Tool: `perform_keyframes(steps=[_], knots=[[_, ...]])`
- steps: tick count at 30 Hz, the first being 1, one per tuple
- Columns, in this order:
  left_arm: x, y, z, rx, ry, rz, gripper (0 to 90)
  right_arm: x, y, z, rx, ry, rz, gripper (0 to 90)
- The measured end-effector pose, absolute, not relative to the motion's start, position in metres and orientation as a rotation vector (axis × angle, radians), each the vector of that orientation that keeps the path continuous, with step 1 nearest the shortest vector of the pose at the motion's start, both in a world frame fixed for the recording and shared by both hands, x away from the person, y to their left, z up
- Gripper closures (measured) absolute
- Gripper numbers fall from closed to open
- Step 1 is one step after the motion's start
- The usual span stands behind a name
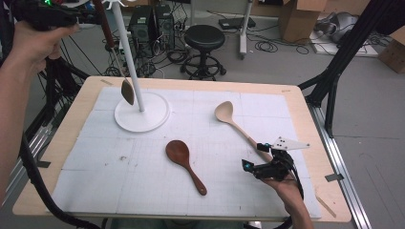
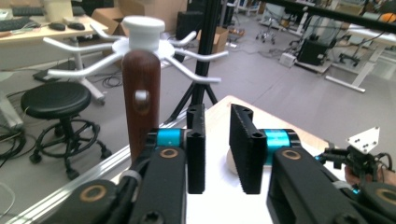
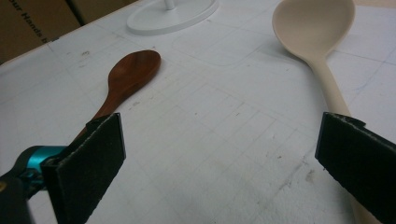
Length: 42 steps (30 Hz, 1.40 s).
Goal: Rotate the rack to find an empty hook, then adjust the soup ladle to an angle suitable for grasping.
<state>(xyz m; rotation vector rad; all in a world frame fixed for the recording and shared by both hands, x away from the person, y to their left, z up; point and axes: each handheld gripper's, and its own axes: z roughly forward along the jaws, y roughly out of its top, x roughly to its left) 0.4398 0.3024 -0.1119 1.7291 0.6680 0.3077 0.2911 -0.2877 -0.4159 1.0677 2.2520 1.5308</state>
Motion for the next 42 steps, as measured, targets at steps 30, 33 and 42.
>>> perform_keyframes(steps=[30,33,42], knots=[[0.359,0.287,-0.202,1.796,0.682,0.289,44.0,0.286,-0.270,-0.409,0.959,2.300,1.491,0.9],[0.354,0.281,-0.208,1.806,0.680,0.285,42.0,0.285,-0.270,-0.408,0.968,2.300,1.488,0.9],[0.347,0.273,-0.226,1.822,0.679,0.273,37.7,0.285,-0.273,-0.409,0.976,2.294,1.482,0.9]])
